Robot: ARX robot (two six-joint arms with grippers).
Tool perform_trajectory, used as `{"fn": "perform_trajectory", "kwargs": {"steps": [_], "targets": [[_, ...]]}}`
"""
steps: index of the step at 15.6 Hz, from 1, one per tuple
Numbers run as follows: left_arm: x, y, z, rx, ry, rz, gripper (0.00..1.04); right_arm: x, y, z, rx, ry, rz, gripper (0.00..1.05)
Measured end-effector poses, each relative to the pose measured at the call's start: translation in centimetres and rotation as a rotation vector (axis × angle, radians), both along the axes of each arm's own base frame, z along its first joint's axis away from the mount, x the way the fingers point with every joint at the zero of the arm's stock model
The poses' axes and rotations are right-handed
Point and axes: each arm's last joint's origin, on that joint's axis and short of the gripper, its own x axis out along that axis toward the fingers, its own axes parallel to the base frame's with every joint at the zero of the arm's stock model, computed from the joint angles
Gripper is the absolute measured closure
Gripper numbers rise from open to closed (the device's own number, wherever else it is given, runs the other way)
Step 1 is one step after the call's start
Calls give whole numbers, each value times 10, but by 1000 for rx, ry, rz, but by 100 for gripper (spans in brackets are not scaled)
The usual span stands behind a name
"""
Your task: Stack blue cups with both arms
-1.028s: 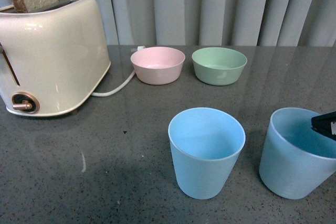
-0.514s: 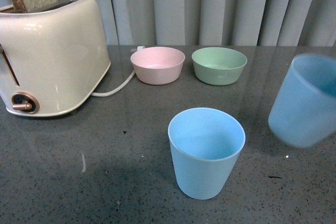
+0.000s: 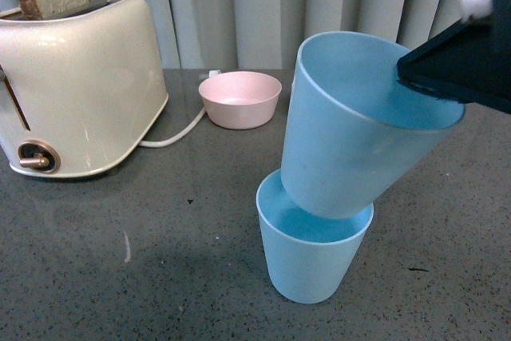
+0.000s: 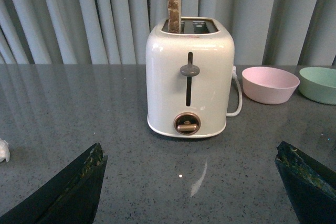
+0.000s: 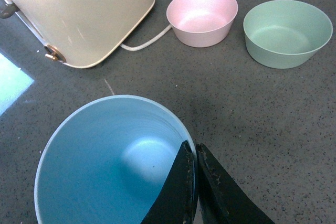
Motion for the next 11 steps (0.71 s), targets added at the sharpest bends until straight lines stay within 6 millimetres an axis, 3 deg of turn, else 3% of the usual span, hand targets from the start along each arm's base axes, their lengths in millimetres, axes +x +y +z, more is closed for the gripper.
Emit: {"fn": "perform_trajectory", "kwargs": {"steps": [3, 10, 11], "targets": [[0, 0, 0, 0, 0, 0, 7, 9, 5, -9, -26, 28, -11, 103], [0, 0, 0, 0, 0, 0, 7, 5, 18, -13, -45, 38, 22, 103], [0, 0, 0, 0, 0, 0, 7, 5, 20, -14, -46, 40, 27, 96]]}}
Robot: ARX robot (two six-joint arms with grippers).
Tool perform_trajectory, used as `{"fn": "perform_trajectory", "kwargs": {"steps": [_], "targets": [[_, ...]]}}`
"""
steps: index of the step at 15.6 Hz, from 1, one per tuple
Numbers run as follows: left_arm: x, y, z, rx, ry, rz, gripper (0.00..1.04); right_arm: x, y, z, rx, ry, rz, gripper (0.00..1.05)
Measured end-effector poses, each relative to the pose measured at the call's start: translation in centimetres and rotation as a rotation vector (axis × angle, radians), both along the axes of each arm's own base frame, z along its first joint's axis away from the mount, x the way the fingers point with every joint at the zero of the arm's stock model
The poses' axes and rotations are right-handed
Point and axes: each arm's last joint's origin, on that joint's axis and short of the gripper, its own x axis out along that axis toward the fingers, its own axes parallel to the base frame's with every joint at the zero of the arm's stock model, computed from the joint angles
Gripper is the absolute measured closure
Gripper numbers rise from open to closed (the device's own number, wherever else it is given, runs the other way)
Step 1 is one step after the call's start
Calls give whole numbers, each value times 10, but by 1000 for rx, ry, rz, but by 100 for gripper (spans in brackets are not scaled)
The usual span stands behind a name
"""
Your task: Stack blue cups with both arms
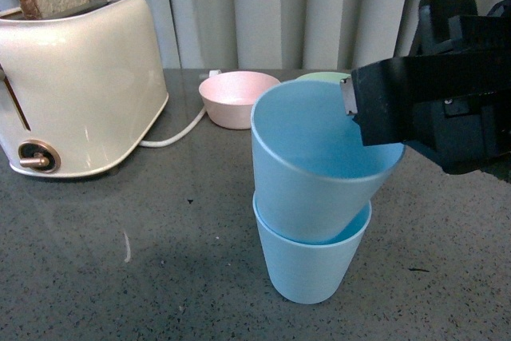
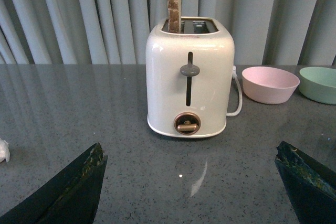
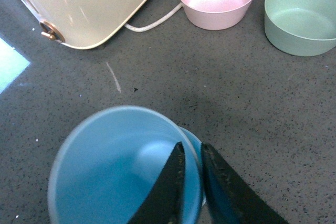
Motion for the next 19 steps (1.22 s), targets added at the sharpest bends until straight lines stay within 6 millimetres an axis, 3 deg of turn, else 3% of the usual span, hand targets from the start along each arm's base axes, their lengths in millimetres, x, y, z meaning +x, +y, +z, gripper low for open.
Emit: {"fn": "perform_trajectory", "kwargs": {"steps": [5, 7, 9, 10, 11, 12, 16, 18, 19], "targets": [[0, 0, 0, 0, 0, 0, 7, -1, -7, 15, 31, -57, -60, 44], [0, 0, 0, 0, 0, 0, 7, 0, -25, 34, 114, -144, -127, 22], [0, 0, 0, 0, 0, 0, 7, -6, -62, 59, 236, -301, -256, 5], [0, 0, 0, 0, 0, 0, 7, -15, -80, 60, 278, -345, -313, 8], [0, 0, 0, 0, 0, 0, 7, -25, -96, 53, 308, -380, -382, 6], [0, 0, 0, 0, 0, 0, 7, -35, -104, 39, 286, -450, -464, 12], [0, 0, 0, 0, 0, 0, 7, -96, -131, -40, 47, -547, -545, 61], [0, 0, 0, 0, 0, 0, 7, -105, -130, -72, 36, -551, -521, 85], [0, 0, 0, 0, 0, 0, 7, -108, -130, -75, 23, -531, -520, 98]]}}
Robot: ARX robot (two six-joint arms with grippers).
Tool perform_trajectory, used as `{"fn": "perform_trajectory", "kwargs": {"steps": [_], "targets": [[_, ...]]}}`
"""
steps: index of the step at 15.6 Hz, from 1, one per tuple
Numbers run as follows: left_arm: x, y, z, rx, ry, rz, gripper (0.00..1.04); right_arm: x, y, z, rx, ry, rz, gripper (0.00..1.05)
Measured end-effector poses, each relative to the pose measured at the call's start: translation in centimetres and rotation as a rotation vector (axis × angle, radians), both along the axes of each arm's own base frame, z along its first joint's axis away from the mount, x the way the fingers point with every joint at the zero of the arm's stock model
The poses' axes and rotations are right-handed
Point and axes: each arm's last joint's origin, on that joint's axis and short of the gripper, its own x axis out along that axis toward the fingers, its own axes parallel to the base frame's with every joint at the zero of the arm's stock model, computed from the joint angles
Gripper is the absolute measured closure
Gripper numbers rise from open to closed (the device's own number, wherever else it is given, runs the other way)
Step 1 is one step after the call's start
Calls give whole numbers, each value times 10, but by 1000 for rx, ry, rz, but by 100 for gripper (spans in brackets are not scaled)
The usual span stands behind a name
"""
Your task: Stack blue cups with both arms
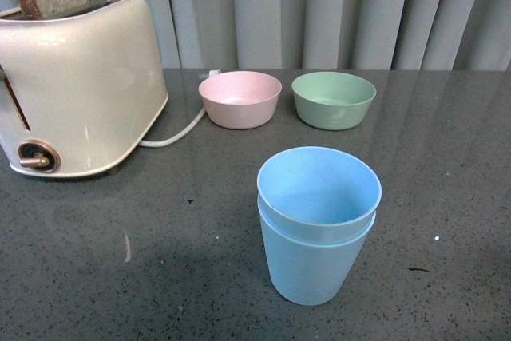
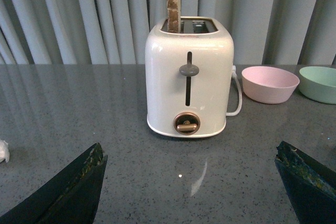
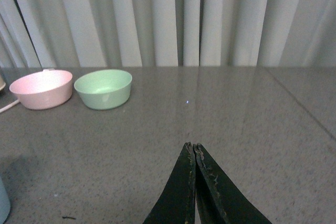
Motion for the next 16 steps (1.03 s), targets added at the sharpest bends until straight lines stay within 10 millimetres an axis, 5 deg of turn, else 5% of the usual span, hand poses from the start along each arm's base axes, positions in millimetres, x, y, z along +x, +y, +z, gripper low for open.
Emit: {"fn": "perform_trajectory", "kwargs": {"steps": [15, 16], "targets": [[0, 0, 0, 0, 0, 0, 7, -26, 0, 0, -11, -26, 1, 103], [0, 0, 0, 0, 0, 0, 7, -26, 0, 0, -11, -24, 1, 91]]}}
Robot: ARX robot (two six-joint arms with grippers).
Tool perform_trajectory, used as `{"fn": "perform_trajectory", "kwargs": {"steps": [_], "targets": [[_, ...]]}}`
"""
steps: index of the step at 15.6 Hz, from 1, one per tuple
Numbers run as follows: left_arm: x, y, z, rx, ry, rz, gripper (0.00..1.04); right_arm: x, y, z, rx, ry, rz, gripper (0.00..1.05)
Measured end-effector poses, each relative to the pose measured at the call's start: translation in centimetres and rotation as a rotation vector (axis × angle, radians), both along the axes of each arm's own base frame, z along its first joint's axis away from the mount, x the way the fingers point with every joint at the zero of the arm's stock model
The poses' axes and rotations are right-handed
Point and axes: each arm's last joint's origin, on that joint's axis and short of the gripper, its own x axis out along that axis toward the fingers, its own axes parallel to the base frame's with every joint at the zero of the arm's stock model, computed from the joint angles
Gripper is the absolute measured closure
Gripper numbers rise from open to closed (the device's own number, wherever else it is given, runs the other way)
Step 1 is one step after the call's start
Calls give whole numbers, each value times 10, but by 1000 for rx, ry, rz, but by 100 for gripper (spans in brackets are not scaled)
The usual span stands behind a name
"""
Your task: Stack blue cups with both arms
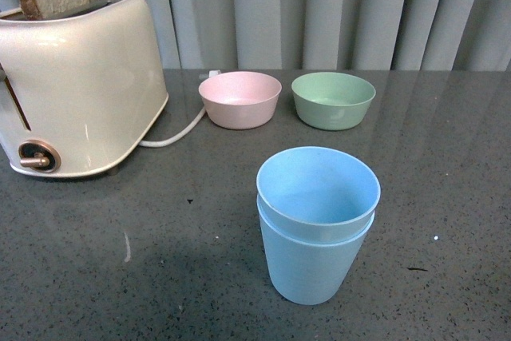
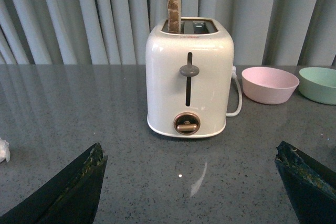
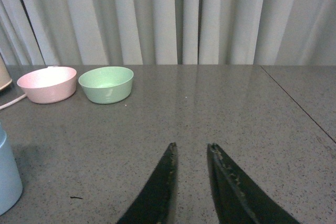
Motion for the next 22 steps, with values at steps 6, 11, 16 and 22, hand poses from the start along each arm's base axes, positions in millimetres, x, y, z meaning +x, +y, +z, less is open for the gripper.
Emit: {"fn": "perform_trajectory", "kwargs": {"steps": [6, 11, 16, 22], "targets": [[0, 0, 0, 0, 0, 0, 7, 0, 0, 0, 0, 0, 0, 16], [0, 0, 0, 0, 0, 0, 7, 0, 0, 0, 0, 0, 0, 7], [0, 0, 0, 0, 0, 0, 7, 0, 0, 0, 0, 0, 0, 7], [0, 0, 0, 0, 0, 0, 7, 0, 0, 0, 0, 0, 0, 7]]}}
